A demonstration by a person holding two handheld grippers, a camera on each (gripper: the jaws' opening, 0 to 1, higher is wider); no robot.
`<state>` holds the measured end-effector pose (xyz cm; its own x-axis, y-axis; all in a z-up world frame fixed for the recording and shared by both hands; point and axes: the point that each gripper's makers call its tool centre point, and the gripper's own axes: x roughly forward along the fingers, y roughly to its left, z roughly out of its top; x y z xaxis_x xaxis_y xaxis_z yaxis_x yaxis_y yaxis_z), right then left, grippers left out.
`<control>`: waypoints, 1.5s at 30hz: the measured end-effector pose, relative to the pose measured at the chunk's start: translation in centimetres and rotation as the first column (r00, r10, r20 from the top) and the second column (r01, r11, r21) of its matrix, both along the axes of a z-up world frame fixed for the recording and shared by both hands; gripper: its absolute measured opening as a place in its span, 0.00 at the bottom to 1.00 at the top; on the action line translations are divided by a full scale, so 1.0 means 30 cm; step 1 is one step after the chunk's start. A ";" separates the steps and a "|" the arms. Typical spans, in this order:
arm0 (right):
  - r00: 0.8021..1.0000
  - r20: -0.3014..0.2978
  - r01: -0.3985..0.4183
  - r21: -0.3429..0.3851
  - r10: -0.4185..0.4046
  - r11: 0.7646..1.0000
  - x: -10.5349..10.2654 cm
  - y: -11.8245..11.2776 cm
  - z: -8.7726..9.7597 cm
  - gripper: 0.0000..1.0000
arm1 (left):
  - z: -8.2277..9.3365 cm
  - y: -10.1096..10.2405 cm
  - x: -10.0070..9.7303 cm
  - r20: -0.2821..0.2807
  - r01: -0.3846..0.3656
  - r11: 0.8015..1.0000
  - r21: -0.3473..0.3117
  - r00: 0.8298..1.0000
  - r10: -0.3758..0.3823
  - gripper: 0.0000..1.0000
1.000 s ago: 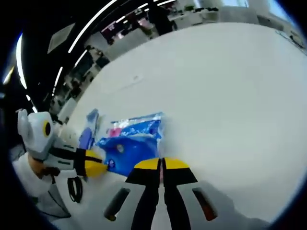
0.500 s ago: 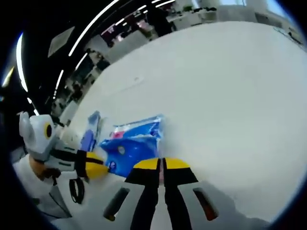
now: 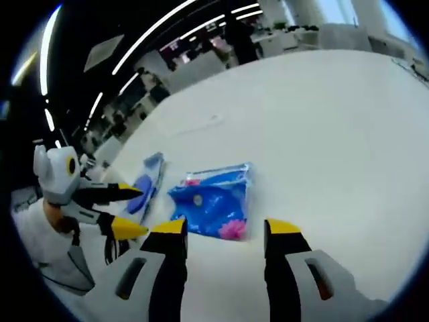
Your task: Arrange the tabletop items into an orderly group along one side of the table until the central work area is clear of visible clutter.
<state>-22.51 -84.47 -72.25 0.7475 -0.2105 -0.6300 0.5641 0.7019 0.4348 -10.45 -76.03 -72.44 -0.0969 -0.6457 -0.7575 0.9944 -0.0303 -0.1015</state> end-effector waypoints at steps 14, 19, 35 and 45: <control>0.994 0.097 -0.052 0.051 0.047 0.997 -0.078 0.183 0.066 0.65 | 0.025 0.291 0.061 -0.077 -0.170 0.985 0.036 0.982 0.172 0.73; 0.995 0.087 -0.053 0.087 0.045 0.995 -0.138 0.244 0.050 0.64 | -0.005 0.405 0.094 -0.046 -0.198 0.977 0.078 0.978 0.201 0.66; 0.996 0.079 0.024 0.090 -0.031 0.996 -0.194 0.277 0.066 0.66 | -0.012 0.563 0.166 -0.073 -0.331 0.940 0.079 0.939 0.336 0.70; 0.995 0.097 0.015 0.093 -0.024 0.996 -0.153 0.277 0.104 0.65 | -0.020 0.597 0.187 -0.079 -0.360 0.930 0.078 0.927 0.366 0.69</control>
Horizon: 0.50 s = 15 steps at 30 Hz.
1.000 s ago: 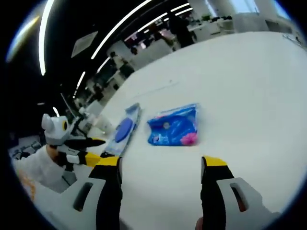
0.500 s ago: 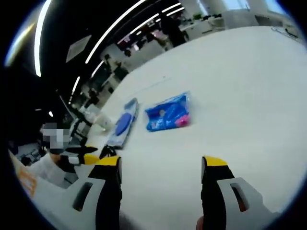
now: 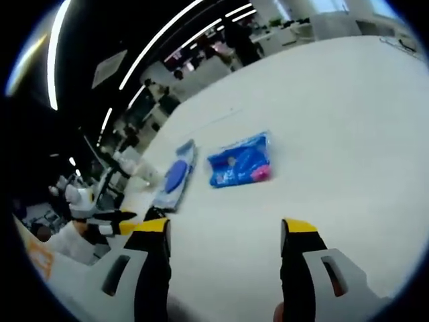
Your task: Arrange the tabletop items into an orderly group along one side of the table until the central work area is clear of visible clutter.
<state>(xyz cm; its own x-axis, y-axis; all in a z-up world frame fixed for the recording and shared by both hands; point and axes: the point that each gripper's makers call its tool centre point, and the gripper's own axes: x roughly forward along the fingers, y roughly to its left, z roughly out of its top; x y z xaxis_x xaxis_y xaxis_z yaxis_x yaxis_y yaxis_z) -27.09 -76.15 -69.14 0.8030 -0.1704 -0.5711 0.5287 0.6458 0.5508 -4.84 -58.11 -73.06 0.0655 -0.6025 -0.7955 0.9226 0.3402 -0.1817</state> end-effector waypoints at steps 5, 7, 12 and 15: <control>1.000 0.005 0.005 0.020 -0.005 1.000 -0.007 0.016 -0.005 0.62 | -0.016 0.026 -0.007 -0.008 0.002 1.000 0.022 1.000 -0.002 0.67; 1.000 0.013 0.020 0.037 -0.021 0.999 -0.014 0.019 -0.010 0.62 | -0.014 0.032 -0.004 -0.013 -0.002 1.000 0.019 1.000 0.002 0.67; 0.999 0.011 0.034 0.047 -0.035 0.998 -0.024 0.023 -0.018 0.62 | -0.010 0.042 0.016 -0.004 -0.010 1.000 0.022 1.000 0.010 0.66; 0.999 0.004 0.044 0.053 -0.044 0.998 -0.033 0.025 -0.023 0.62 | -0.013 0.049 0.029 -0.001 -0.011 0.999 0.031 1.000 0.011 0.66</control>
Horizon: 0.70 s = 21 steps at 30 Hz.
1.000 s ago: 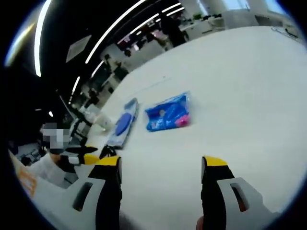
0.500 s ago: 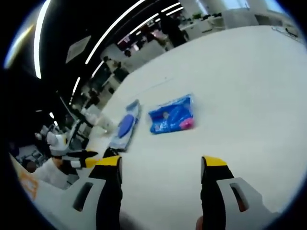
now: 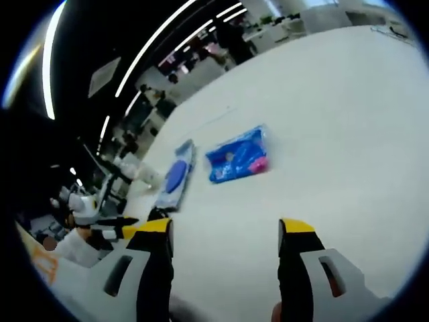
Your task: Arrange the tabletop items into an orderly group along one side of the table until the central work area is clear of visible clutter.
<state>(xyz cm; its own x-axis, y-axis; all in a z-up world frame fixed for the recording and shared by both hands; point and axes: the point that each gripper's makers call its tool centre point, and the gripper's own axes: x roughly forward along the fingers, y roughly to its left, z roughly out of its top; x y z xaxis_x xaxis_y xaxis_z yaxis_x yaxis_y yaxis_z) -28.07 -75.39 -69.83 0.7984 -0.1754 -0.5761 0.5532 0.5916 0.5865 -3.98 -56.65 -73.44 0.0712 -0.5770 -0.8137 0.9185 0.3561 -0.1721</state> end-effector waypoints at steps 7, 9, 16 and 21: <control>1.000 -0.017 0.020 0.019 -0.020 1.000 -0.018 -0.004 -0.030 0.61 | -0.003 0.003 0.017 -0.005 -0.015 1.000 0.005 1.000 0.015 0.65; 1.000 -0.019 0.020 0.022 -0.019 1.000 -0.015 -0.006 -0.033 0.61 | -0.015 0.007 0.024 -0.007 -0.014 1.000 0.017 1.000 0.014 0.65; 1.000 -0.017 0.010 0.014 -0.009 1.000 0.001 -0.014 -0.023 0.60 | -0.035 0.010 0.032 -0.014 -0.042 0.999 0.027 0.999 0.043 0.60; 1.000 -0.023 -0.008 0.020 0.008 1.000 -0.003 0.010 -0.032 0.59 | -0.048 0.012 0.024 -0.016 -0.059 0.998 0.023 0.998 0.059 0.56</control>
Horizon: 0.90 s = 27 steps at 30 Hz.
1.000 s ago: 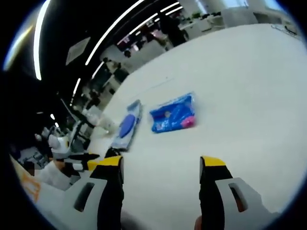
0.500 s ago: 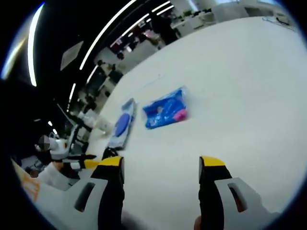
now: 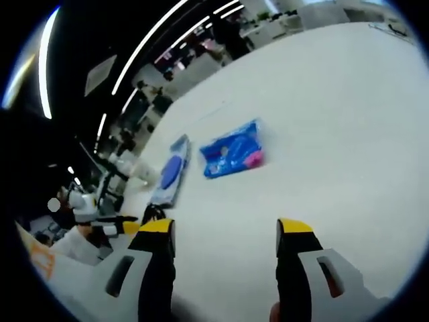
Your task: Arrange the tabletop items into an orderly group along one side of the table until the central work area is clear of visible clutter.
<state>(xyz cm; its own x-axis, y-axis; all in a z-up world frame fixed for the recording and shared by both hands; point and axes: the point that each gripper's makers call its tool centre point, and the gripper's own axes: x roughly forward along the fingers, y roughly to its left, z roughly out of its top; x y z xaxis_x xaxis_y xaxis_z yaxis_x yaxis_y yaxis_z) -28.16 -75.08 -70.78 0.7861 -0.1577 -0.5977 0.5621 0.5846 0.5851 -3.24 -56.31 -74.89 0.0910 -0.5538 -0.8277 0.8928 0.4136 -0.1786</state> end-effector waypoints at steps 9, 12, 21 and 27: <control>1.000 0.004 -0.008 0.009 0.008 1.000 -0.021 0.042 -0.012 0.58 | -0.004 0.023 0.012 -0.009 -0.052 0.999 -0.006 0.999 0.052 0.53; 1.000 0.015 0.010 0.033 -0.011 0.999 -0.026 0.048 -0.019 0.58 | -0.011 0.021 0.012 -0.025 -0.073 0.997 -0.015 0.997 0.073 0.51; 0.999 0.026 0.019 0.027 -0.020 0.999 -0.013 0.037 -0.005 0.57 | -0.031 -0.014 -0.008 -0.035 -0.090 0.996 -0.017 0.995 0.089 0.49; 1.000 0.021 0.014 0.032 -0.015 0.999 -0.017 0.046 -0.013 0.57 | -0.070 -0.025 -0.028 -0.046 -0.103 0.995 0.000 0.994 0.103 0.37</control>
<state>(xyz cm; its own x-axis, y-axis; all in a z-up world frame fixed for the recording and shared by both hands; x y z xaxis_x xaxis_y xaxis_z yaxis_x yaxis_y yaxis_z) -28.66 -73.71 -71.16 0.7962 -0.1503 -0.5861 0.5579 0.5570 0.6152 -4.07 -57.07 -76.99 0.1102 -0.5457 -0.8307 0.8362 0.5027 -0.2193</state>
